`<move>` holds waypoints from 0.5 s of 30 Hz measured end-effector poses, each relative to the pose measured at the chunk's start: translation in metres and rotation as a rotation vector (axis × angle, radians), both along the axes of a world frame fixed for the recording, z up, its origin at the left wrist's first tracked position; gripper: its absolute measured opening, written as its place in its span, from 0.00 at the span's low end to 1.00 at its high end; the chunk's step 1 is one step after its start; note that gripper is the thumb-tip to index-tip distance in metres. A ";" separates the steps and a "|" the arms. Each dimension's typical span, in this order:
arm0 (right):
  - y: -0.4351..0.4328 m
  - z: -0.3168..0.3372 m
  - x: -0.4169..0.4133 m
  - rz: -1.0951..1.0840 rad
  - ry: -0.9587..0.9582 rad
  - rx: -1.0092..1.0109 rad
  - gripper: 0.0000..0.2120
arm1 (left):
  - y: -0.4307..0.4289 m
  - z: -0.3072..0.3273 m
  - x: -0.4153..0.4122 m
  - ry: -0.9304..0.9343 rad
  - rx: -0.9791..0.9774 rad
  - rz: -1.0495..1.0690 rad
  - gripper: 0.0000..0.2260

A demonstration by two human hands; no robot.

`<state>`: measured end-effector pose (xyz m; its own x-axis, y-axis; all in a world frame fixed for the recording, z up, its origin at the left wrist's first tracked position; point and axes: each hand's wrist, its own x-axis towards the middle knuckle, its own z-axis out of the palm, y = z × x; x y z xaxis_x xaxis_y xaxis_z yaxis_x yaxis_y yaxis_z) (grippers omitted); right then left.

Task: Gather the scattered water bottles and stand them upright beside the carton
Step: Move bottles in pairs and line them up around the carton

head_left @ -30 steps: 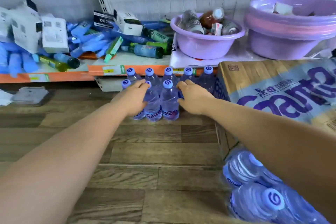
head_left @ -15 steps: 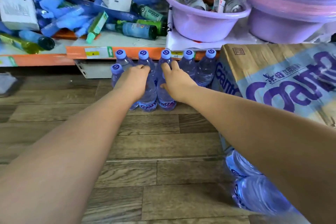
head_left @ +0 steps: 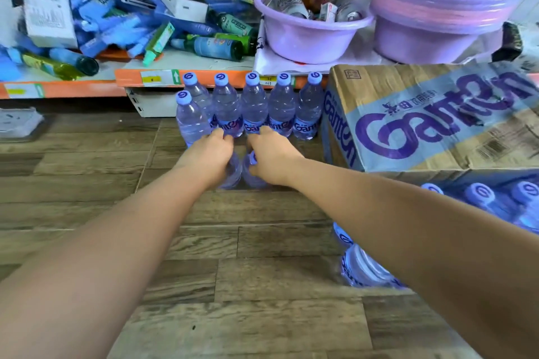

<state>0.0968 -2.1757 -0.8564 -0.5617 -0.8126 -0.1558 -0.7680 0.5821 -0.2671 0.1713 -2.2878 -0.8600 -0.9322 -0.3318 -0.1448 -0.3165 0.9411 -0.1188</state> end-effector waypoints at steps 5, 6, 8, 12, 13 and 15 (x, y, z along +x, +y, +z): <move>0.038 0.019 0.034 0.095 -0.027 0.147 0.09 | 0.031 0.015 0.029 -0.152 0.093 -0.033 0.14; 0.048 0.019 0.043 0.125 -0.040 0.164 0.07 | 0.042 0.018 0.036 -0.182 0.096 -0.050 0.14; 0.070 0.018 0.058 0.168 -0.080 0.186 0.07 | 0.066 0.023 0.050 -0.228 0.120 -0.077 0.14; 0.119 0.020 0.078 0.202 -0.103 0.206 0.14 | 0.113 0.025 0.073 -0.296 0.183 -0.128 0.14; 0.131 0.021 0.080 0.197 -0.101 0.206 0.13 | 0.123 0.024 0.076 -0.308 0.197 -0.145 0.15; 0.157 0.020 0.082 0.171 -0.111 0.198 0.13 | 0.146 0.022 0.078 -0.320 0.217 -0.186 0.16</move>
